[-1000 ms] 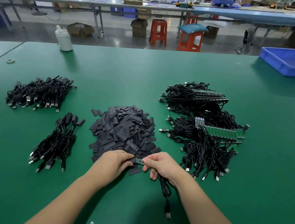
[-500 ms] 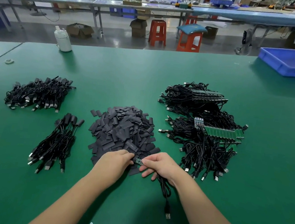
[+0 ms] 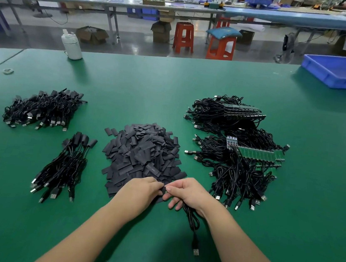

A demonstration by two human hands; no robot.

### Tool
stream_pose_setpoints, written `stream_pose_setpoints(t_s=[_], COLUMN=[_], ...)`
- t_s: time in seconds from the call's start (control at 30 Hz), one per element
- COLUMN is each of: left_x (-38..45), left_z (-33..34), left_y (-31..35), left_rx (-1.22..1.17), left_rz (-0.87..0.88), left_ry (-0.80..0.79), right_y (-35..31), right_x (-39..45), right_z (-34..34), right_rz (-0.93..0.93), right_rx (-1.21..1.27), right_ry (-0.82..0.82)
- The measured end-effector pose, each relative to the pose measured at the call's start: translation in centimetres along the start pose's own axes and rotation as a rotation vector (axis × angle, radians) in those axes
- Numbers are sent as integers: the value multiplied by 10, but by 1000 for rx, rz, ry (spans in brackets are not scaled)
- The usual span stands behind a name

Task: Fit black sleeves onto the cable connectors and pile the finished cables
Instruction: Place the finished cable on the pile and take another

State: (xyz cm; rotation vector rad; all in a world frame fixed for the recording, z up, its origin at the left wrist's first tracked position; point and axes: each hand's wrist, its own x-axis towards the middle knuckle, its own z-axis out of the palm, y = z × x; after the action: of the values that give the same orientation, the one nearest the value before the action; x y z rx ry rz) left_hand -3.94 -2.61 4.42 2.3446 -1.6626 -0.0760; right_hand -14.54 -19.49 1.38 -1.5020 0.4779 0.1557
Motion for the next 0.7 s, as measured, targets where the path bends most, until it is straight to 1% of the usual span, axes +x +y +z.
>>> stream_pose_setpoints(t_s=[0.07,0.17,0.23,0.37,0.53,0.6,0.7], left_x=[-1,-3,-3,1,1,1,1], left_z=[0,-1,1,2,4,6,8], left_y=[2,6,9,9,7,6,5], left_rx=[-46,-181,-217,-172,-47,-38,-99], left_rz=[-3,-70,-101,-133,-104,-102,-152], left_ry=[21,75,90,34,-49,-37,26], right_y=[0,0,0,2,1,0,-3], right_x=[-1,-1,0,1,0,-2,-4], right_z=[0,1,1,1,0,1,4], right_rz=[-3,-4,-1,5,-4,-5,-2], right_rx=[-4,-18,-30,-34,-43,-36,2], right_ry=[-6,-8,-5,6,-4,-12,-7])
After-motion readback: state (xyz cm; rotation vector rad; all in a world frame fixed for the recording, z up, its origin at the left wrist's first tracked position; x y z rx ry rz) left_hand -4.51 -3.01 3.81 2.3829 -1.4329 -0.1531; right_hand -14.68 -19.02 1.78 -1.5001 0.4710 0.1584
